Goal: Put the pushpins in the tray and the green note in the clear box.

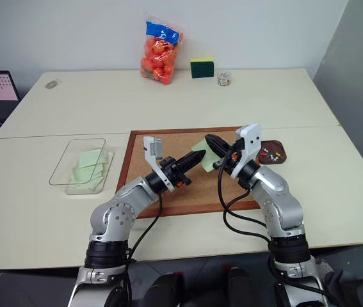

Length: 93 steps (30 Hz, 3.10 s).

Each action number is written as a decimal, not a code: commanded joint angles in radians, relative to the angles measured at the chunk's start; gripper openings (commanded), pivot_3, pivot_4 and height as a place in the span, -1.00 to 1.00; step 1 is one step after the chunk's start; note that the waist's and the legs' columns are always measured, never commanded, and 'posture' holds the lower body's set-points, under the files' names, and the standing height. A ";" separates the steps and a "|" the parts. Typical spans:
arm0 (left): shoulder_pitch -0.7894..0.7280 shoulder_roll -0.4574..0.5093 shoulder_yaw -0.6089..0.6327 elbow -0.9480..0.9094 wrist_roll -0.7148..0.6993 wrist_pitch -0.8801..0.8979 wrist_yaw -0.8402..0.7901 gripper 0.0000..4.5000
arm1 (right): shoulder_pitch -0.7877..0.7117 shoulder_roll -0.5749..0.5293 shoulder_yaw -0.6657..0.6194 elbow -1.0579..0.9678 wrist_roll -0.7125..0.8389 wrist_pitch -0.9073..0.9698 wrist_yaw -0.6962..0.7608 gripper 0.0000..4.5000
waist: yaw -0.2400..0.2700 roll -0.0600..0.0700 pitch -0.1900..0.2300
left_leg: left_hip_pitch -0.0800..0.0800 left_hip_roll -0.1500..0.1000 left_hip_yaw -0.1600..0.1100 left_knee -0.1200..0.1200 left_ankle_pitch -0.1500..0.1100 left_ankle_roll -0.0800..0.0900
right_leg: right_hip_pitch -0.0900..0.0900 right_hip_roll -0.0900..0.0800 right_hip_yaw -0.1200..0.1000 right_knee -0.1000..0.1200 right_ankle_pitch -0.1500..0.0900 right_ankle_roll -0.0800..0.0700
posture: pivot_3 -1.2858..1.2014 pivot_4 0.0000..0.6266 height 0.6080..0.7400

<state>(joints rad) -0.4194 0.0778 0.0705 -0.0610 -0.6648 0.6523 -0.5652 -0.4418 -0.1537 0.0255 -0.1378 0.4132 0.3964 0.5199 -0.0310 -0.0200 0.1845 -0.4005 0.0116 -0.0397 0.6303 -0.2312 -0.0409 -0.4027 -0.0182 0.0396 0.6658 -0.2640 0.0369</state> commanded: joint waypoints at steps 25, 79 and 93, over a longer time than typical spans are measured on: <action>-0.052 -0.040 0.079 0.037 -0.103 0.045 0.081 -0.99 | 0.046 -0.006 0.009 -0.106 -0.008 -0.047 -0.026 -1.00 | 0.000 0.000 0.000 | 0.000 0.000 0.000 0.001 0.000 0.000 | 0.000 0.000 0.000 0.001 0.000 0.000 | 0.03 -0.52 1.00; -0.011 0.002 -0.032 -0.024 -0.063 0.051 0.063 -1.00 | -0.163 -0.086 -0.251 0.415 -0.227 -0.046 -0.442 0.68 | -0.002 0.000 0.000 | 0.001 -0.001 0.004 0.004 0.000 0.000 | -0.002 0.000 0.004 0.008 0.000 -0.001 | 0.03 -0.52 1.00; 0.009 0.035 0.026 -0.099 0.008 -0.015 0.177 -1.00 | 0.035 -0.134 -0.100 0.036 -0.118 -0.061 -0.073 0.99 | -0.003 0.000 0.000 | 0.001 -0.001 0.003 0.004 0.000 0.000 | -0.002 0.000 0.003 0.008 0.000 0.000 | 0.03 -0.52 1.00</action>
<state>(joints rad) -0.4199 0.0997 0.0711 -0.0872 -0.6927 0.6851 -0.4349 -0.4158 -0.2781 -0.0934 0.0059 0.2497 0.3659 0.3734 -0.0336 -0.0202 0.1845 -0.3998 0.0112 -0.0364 0.6348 -0.2311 -0.0410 -0.4049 -0.0181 0.0432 0.6741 -0.2640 0.0368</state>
